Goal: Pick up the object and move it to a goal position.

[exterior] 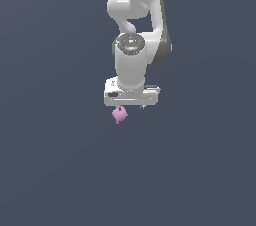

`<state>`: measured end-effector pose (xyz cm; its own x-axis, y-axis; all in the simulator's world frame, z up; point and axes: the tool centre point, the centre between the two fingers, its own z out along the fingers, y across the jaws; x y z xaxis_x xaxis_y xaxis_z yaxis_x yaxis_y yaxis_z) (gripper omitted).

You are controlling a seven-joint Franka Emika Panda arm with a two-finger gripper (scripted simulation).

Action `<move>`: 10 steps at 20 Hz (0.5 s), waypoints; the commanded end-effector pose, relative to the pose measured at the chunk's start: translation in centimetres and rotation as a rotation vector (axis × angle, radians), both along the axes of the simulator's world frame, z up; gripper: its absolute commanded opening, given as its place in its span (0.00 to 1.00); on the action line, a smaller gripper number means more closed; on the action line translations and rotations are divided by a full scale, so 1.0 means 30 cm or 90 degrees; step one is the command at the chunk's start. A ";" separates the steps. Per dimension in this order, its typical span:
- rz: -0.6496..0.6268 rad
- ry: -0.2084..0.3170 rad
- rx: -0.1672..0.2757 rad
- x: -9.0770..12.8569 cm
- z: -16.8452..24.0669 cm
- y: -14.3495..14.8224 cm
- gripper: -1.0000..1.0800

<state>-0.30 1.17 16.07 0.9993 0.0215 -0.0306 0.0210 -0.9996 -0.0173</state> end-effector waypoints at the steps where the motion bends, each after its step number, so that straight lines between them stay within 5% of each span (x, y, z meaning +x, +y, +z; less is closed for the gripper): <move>1: 0.000 0.000 0.000 0.000 0.000 0.000 0.96; 10: -0.036 -0.012 0.017 0.010 0.047 -0.020 0.96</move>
